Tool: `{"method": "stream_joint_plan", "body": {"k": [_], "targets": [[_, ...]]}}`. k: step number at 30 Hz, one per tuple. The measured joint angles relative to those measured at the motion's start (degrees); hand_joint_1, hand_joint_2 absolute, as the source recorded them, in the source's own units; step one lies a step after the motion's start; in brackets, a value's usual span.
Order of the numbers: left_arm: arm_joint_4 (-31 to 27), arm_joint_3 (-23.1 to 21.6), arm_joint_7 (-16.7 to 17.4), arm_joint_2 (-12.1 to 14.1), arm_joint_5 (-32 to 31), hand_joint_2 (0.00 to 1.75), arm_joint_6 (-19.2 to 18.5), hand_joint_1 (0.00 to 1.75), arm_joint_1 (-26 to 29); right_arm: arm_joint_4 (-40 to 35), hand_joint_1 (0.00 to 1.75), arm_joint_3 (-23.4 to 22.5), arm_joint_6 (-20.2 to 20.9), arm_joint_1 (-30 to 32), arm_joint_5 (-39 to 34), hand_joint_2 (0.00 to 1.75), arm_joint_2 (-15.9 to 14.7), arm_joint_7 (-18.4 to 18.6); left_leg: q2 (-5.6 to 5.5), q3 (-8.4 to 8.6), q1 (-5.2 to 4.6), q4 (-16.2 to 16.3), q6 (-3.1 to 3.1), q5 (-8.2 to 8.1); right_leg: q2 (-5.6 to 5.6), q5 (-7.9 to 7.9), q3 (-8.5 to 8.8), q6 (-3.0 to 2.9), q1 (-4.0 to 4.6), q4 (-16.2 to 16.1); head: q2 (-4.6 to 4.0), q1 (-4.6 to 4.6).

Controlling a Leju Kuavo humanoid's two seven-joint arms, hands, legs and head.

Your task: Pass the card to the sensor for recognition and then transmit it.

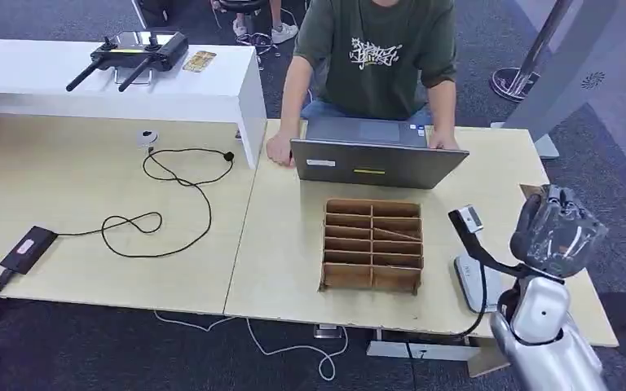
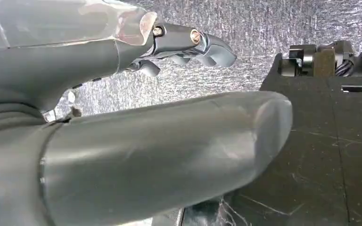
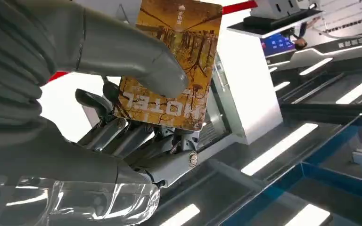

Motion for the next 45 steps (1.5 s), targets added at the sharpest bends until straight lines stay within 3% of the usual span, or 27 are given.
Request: {"method": "stream_joint_plan", "body": {"k": [4, 11, 24, 33, 45], "targets": [[0.0, -0.5, -0.1, -0.1, -0.1, 0.0, -0.3, 0.0, -0.3, 0.4, 1.75, 1.5, 0.0, -2.3, 0.0, 1.75, 0.5, -1.9, -0.02, 0.0, 0.01, 0.0, 0.0, 0.0, -0.02, 0.0, 0.0, 0.0, 0.01, 0.0, 0.0, 0.0], [0.0, -0.9, -0.5, -0.2, -0.1, 0.0, -0.7, 0.0, -0.7, 3.1, 1.75, 1.5, 0.0, -7.3, 0.0, 1.75, 5.1, -11.8, 0.02, 0.0, 0.02, 0.0, -0.02, 0.02, 0.01, 0.0, -0.03, -0.01, 0.02, 0.1, 0.0, -0.04], [0.0, -1.4, -0.8, -0.2, 0.0, 0.0, -1.2, 0.0, -0.7, 11.2, 1.75, 1.5, 0.0, -17.4, 0.0, 1.75, 14.3, -19.9, -0.01, -0.01, 0.02, 0.0, -0.05, 0.06, 0.01, 0.01, -0.02, -0.01, 0.02, 0.1, 0.0, -0.02], [0.0, -1.9, -0.7, -0.2, 0.0, 0.0, -1.7, 0.0, -0.8, 18.9, 1.75, 1.5, 0.0, -23.5, 0.0, 1.75, 19.9, -23.6, -0.02, 0.0, 0.04, 0.0, -0.08, 0.08, 0.01, 0.01, -0.04, -0.01, 0.03, 0.1, 0.0, -0.02], [0.0, -2.3, -0.7, -0.2, 0.0, 0.0, -2.0, 0.0, -1.1, 28.8, 1.75, 1.5, 0.0, -28.7, 0.0, 1.75, 23.0, -23.5, -0.04, -0.01, 0.03, 0.0, -0.07, 0.08, -0.01, 0.01, -0.03, -0.01, 0.03, 0.1, 0.0, -0.02]]}}
